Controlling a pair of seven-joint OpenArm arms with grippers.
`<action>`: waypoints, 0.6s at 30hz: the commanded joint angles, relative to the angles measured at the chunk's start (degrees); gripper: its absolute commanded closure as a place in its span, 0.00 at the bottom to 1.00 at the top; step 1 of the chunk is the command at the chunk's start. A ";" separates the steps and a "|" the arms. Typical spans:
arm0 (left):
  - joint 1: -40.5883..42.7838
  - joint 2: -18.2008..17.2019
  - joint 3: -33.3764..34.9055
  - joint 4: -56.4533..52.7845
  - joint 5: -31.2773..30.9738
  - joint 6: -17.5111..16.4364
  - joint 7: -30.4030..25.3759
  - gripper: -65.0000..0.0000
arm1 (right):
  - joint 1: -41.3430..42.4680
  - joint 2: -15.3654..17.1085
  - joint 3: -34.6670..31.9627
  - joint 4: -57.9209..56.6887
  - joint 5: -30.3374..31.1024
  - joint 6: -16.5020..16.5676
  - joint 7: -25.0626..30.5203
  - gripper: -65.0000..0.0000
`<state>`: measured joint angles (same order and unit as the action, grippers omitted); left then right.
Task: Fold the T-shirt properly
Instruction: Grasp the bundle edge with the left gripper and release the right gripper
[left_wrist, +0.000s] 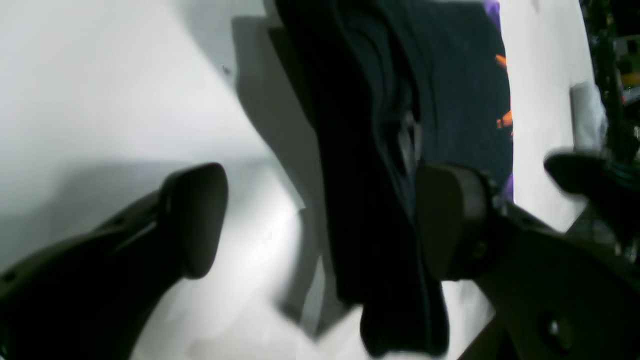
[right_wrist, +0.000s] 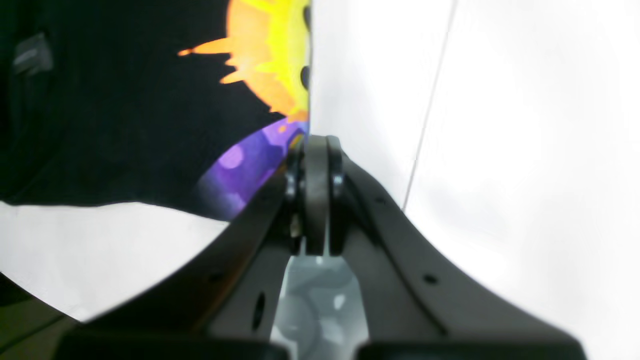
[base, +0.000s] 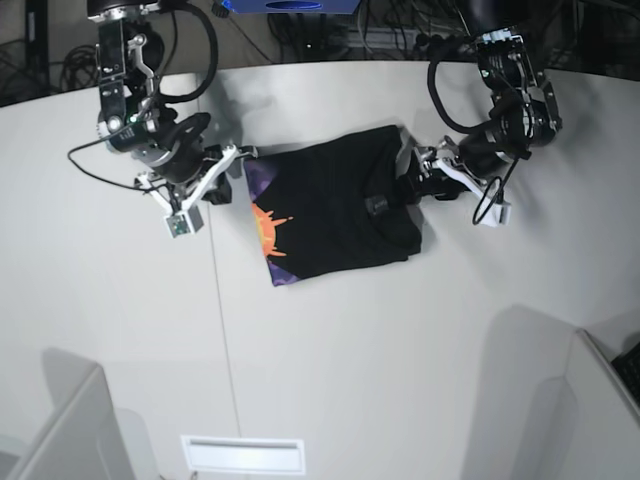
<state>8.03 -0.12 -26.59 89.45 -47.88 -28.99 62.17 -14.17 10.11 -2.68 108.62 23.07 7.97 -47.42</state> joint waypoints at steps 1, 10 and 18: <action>-1.31 0.34 0.17 -0.17 -1.05 -0.50 -0.77 0.13 | 0.50 0.57 0.26 0.88 0.27 0.25 1.22 1.00; -5.00 0.16 6.15 -8.61 -0.96 -0.06 -2.88 0.13 | -0.29 1.54 0.35 1.14 0.62 0.25 1.31 1.00; -4.47 0.08 10.81 -10.20 -1.05 5.21 -7.36 0.14 | -0.99 1.28 2.55 1.14 0.62 0.34 1.31 1.00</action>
<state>3.51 0.14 -15.92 79.11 -50.48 -25.26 53.47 -15.31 11.03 -0.49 108.64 23.55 7.97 -47.29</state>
